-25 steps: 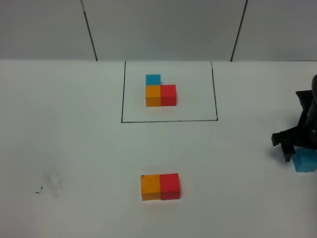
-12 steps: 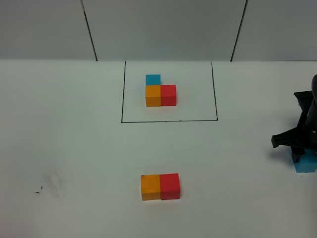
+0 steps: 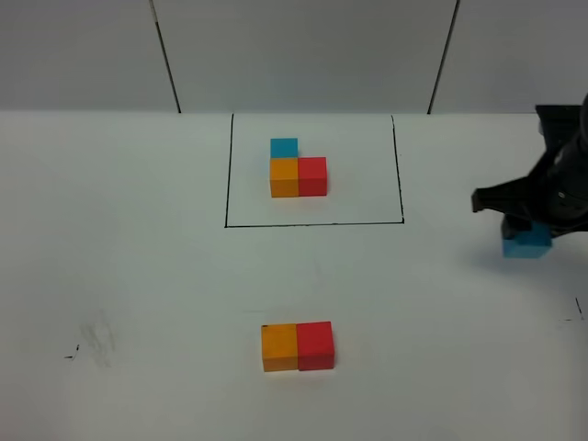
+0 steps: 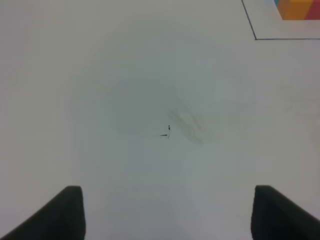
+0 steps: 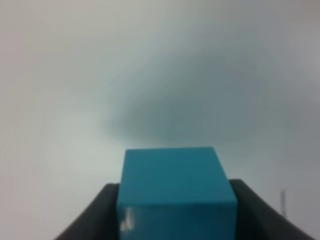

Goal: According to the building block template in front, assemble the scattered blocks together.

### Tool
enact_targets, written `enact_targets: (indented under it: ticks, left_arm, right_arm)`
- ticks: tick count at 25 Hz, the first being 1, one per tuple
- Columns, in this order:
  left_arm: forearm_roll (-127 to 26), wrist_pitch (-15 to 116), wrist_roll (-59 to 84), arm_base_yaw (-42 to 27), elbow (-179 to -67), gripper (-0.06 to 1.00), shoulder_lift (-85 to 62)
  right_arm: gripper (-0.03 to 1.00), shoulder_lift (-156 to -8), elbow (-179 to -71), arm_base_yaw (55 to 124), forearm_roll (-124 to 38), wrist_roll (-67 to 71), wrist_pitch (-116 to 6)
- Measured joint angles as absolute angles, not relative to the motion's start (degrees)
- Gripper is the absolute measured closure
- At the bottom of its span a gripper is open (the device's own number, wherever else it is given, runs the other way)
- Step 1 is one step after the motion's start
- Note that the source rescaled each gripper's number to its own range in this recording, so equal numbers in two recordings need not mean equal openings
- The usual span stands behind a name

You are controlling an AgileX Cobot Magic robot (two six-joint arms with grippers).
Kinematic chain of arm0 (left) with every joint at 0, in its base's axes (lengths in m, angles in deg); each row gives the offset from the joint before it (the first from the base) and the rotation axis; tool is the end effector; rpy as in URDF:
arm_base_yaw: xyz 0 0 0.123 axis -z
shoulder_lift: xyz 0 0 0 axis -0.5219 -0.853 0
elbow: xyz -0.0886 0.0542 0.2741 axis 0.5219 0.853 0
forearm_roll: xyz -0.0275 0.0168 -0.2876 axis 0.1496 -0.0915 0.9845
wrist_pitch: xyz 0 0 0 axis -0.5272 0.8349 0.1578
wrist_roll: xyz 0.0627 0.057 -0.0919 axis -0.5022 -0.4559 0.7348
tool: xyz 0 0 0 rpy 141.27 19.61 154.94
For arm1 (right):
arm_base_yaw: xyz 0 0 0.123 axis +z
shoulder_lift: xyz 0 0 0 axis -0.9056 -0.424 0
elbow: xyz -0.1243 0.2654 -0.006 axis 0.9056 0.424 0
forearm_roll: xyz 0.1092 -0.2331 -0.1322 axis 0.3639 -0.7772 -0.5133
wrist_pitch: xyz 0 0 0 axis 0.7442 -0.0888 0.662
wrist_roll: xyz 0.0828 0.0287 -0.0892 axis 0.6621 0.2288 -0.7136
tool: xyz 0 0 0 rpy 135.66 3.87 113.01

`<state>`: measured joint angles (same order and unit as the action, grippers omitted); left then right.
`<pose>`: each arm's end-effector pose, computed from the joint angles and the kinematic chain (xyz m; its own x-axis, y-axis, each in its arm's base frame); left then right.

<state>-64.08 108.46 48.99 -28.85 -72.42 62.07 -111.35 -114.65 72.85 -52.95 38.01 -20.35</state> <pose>0.0475 -0.0022 0.2800 -0.4657 -0.0155 -0.8848 0.0286 0.9991 -0.0326 0.4013 0.0522 0.1622 -0.9474 0.0713 -0.3121 0.0635 0.9974 0.0351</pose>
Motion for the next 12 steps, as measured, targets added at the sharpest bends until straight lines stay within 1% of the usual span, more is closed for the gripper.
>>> enact_targets:
  ticks: [3,5,8,12]
  left_arm:
    - [-64.1,108.5,49.0,-28.8,-72.4,0.44,62.1]
    - [-64.4,108.5,49.1,-28.8,-72.4,0.44,62.1]
    - [-64.1,108.5,49.2,-28.8,-72.4,0.44,62.1]
    - [-64.1,108.5,49.1,-28.8,-72.4,0.44,62.1]
  right_arm:
    - [0.72,-111.9,-117.5,79.9,-53.7,44.1,-19.5]
    - [0.72,-113.2,-120.6,84.1,-56.1,51.5,-17.7]
    - [0.72,-116.2,-126.1,89.6,-59.8,61.5,-13.2]
    - [0.72,-120.8,-133.2,95.9,-63.3,70.0,-8.1]
